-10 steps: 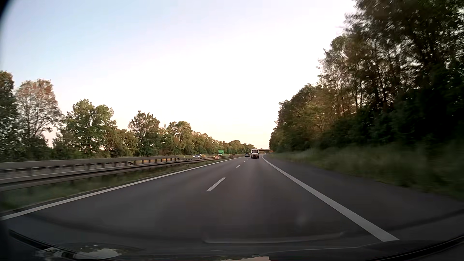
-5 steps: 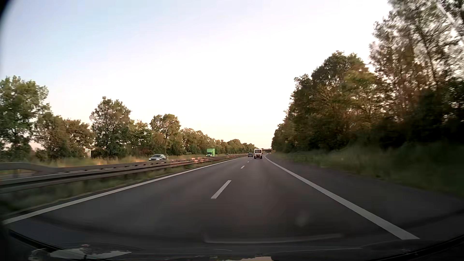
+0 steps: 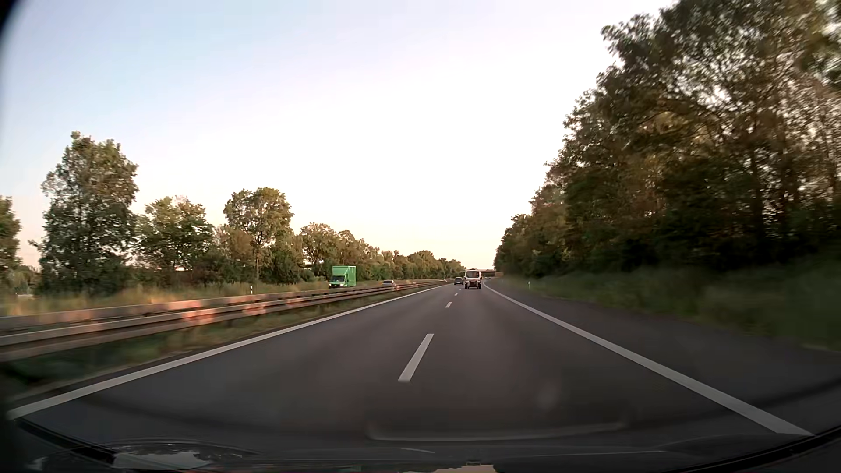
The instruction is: Follow the waypoints while adhering to traffic rules and regulations
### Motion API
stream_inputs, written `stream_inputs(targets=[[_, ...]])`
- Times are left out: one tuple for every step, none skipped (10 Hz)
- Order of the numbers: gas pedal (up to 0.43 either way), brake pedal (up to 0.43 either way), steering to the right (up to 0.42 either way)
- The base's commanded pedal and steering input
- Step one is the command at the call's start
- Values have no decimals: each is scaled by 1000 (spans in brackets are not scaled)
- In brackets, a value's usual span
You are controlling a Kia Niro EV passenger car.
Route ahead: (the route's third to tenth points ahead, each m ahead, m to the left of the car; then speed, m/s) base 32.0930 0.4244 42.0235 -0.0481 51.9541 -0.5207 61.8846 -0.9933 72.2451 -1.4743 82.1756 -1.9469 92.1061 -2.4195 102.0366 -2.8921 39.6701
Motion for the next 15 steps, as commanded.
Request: stream_inputs(targets=[[441,18,1],[441,18,1],[441,18,1],[441,18,2],[441,18,3],[441,18,3],[441,18,3],[441,18,3],[441,12,3],[441,18,3],[441,18,3],[441,12,3],[441,12,3],[441,18,4],[441,18,5]])
